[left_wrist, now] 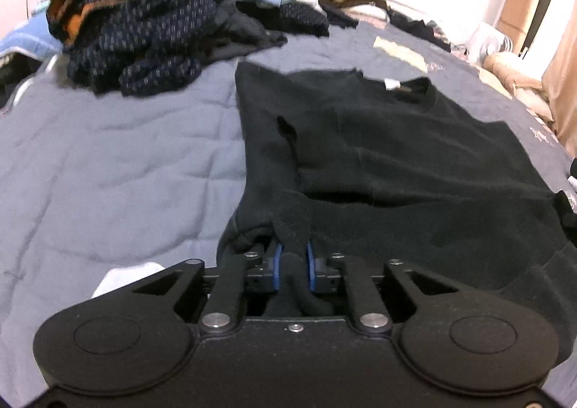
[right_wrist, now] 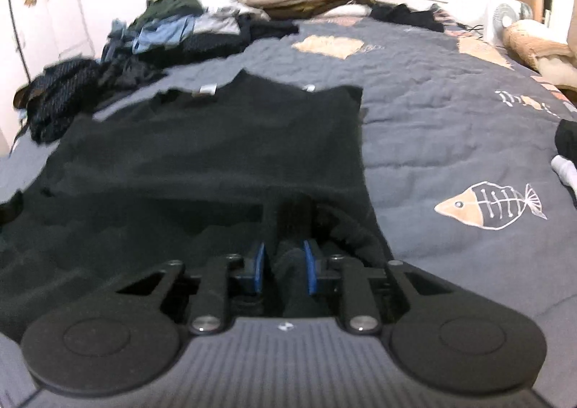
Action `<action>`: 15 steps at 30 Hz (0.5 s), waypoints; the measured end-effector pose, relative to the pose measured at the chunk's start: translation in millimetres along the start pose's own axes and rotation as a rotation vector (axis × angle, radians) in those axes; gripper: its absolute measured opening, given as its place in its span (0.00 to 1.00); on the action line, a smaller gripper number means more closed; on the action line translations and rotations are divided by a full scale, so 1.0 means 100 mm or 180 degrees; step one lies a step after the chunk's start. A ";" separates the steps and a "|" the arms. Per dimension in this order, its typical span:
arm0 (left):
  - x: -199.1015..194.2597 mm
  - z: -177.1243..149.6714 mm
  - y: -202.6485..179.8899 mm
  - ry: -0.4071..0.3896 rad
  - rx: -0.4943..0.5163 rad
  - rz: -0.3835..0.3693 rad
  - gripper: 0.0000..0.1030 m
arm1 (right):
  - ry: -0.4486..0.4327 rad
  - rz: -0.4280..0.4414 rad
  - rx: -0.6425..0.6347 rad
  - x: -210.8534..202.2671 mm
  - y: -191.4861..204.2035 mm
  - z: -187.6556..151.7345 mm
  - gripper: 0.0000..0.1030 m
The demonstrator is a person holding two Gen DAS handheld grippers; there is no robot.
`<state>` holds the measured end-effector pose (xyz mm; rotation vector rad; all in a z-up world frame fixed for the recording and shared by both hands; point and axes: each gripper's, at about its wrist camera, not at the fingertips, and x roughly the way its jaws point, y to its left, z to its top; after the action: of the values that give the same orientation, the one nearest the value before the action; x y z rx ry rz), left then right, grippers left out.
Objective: Fold clothes
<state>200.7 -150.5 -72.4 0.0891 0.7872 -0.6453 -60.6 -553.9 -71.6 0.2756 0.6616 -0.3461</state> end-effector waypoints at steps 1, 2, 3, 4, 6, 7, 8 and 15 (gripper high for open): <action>-0.06 0.02 -0.02 -0.0078 0.0019 0.0014 0.12 | -0.0051 0.0005 0.0046 -0.04 -0.01 0.03 0.19; -0.14 0.05 -0.04 -0.0166 0.0032 0.0006 0.12 | -0.0128 0.0036 0.0108 -0.10 -0.03 0.07 0.19; -0.23 0.09 -0.06 -0.0258 0.0054 0.0001 0.12 | -0.0219 0.0087 0.0182 -0.19 -0.06 0.11 0.19; -0.33 0.12 -0.08 -0.0368 0.0070 -0.0014 0.12 | -0.0309 0.0138 0.0255 -0.27 -0.08 0.15 0.19; -0.47 0.21 -0.11 -0.0538 0.0080 -0.0026 0.11 | -0.0463 0.0199 0.0349 -0.38 -0.13 0.26 0.19; -0.55 0.25 -0.13 -0.0623 0.0085 -0.0033 0.11 | -0.0535 0.0222 0.0387 -0.42 -0.15 0.32 0.19; -0.56 0.31 -0.12 -0.0676 0.0061 -0.0030 0.11 | -0.0608 0.0245 0.0424 -0.46 -0.18 0.38 0.19; -0.19 0.78 -0.11 -0.0669 0.0086 0.0038 0.11 | -0.0729 0.0288 0.0532 -0.26 -0.36 0.87 0.18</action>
<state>233.5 -173.4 -2.0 0.0495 0.5749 -0.6425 -45.9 -611.7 5.7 0.4171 0.3941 -0.3407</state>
